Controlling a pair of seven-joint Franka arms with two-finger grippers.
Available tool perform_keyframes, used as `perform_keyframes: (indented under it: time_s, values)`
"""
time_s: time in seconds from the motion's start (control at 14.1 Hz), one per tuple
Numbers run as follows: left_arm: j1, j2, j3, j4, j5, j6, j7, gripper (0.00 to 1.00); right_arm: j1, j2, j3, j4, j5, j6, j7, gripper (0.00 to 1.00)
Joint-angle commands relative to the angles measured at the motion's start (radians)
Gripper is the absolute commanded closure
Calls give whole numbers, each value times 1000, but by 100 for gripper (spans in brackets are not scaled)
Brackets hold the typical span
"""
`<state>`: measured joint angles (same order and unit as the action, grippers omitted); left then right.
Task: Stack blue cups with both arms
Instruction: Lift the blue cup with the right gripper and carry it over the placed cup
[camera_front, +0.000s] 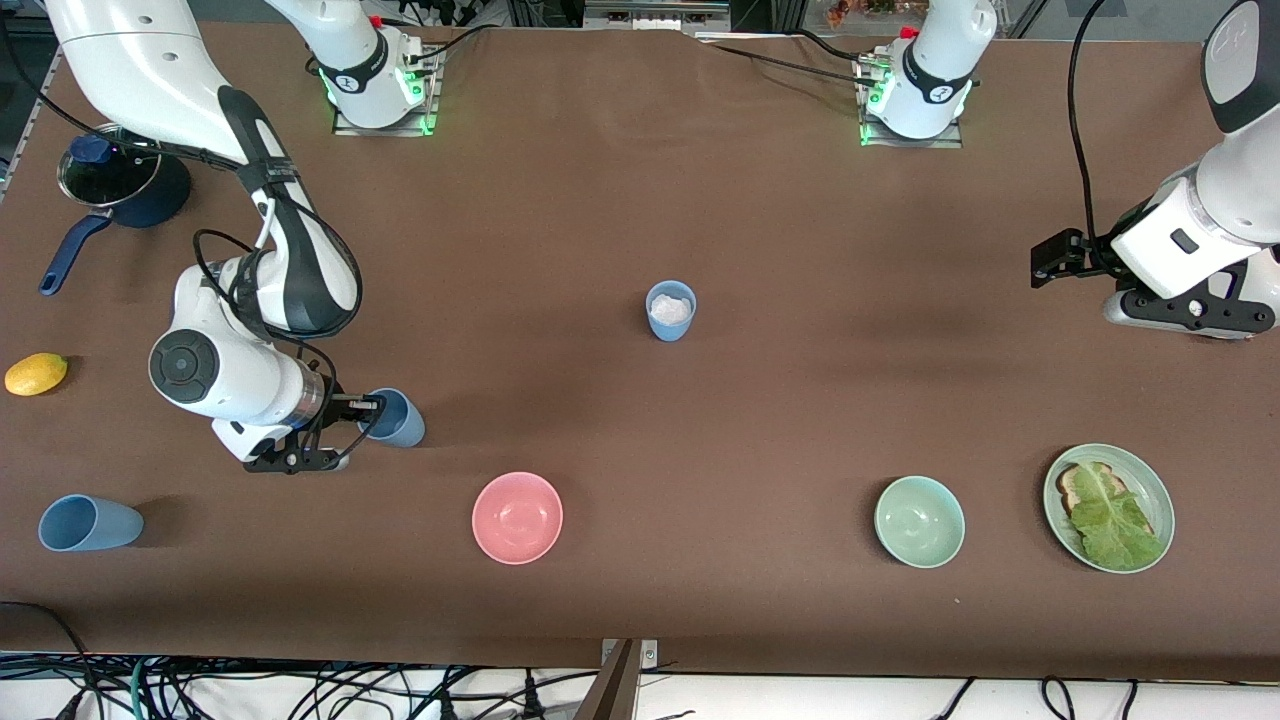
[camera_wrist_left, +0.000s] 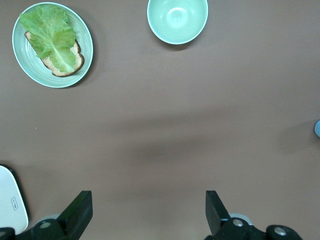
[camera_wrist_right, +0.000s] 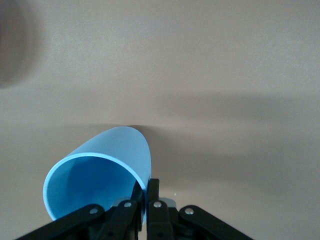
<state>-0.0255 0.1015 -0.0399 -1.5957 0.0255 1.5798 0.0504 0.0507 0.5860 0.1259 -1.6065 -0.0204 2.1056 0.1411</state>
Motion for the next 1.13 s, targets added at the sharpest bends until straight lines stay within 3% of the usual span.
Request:
perform_keyframes:
  time_s: [0.0, 0.21, 0.43, 0.71, 1.06]
  values:
    - [1, -22, 2, -21, -15, 8, 12, 0, 3, -31, 40, 121, 8, -183, 61, 100]
    - [1, -23, 2, -23, -13, 5, 12, 0, 5, -40, 81, 252, 5, -353, 101, 100]
    - [1, -22, 2, -21, -12, -3, 12, 0, 26, -83, 101, 286, 5, -430, 113, 100]
    - [1, -23, 2, -21, -10, -4, 12, 0, 170, -104, 94, 319, -4, -473, 256, 100]
    - [1, -22, -1, -20, -10, -6, 11, 0, 363, -100, 92, 341, -4, -443, 573, 100]
